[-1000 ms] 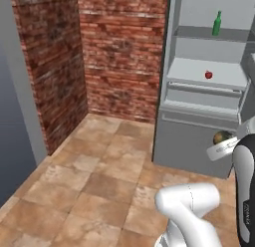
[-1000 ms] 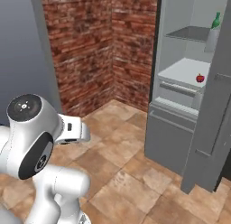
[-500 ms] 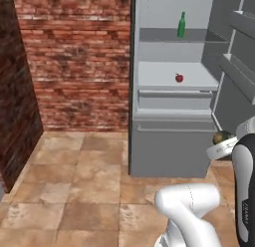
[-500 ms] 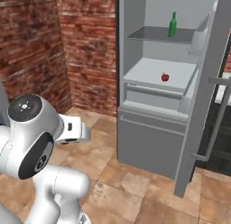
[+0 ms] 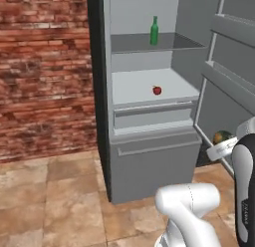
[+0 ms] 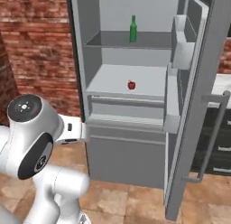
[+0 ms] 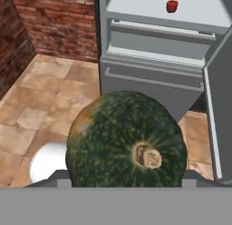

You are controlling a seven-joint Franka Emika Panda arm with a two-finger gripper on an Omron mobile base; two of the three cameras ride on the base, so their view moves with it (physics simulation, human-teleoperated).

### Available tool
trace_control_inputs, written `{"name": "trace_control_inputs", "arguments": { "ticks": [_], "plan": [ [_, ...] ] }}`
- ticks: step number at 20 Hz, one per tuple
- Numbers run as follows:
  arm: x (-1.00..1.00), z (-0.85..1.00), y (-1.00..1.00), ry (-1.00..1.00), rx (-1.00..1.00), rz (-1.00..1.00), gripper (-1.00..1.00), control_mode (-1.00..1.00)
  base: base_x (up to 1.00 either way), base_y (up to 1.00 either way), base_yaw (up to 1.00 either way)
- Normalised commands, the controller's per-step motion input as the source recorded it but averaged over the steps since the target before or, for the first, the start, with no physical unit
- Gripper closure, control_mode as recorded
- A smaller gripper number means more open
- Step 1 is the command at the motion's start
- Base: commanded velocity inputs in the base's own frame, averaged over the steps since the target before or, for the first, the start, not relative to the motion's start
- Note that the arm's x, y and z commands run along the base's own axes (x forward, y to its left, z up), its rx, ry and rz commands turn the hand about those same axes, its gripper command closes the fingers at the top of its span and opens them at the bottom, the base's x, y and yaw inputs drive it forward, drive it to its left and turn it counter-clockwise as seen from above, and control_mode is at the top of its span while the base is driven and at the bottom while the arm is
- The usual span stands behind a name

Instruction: Place the beer on the top shelf of the fridge to keep it out of children's reach, and place the bell pepper and squash on lower shelves for easy access.

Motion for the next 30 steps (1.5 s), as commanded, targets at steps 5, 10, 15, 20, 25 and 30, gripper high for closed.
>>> {"name": "trace_control_inputs", "arguments": {
  "ticks": [5, 10, 15, 20, 25, 30],
  "plan": [
    [0.0, 0.0, 0.0, 0.0, 0.0, 0.0, 1.0, 1.0, 0.85, 0.21, -0.37],
    [0.0, 0.0, 0.0, 0.0, 0.0, 0.0, 1.0, 1.0, 0.82, 0.2, -0.3],
    [0.0, 0.0, 0.0, 0.0, 0.0, 0.0, 1.0, 1.0, 0.79, 0.41, -0.18],
    [0.0, 0.0, 0.0, 0.0, 0.0, 0.0, 1.0, 1.0, 0.79, 0.33, -0.09],
    [0.75, -0.19, 0.33, 0.0, 0.0, -0.04, 1.0, -1.0, 0.0, 0.0, 0.0],
    [0.69, -0.39, 0.12, 0.0, 0.0, 0.0, 1.0, -1.0, 0.0, 0.0, 0.0]
  ]
}}
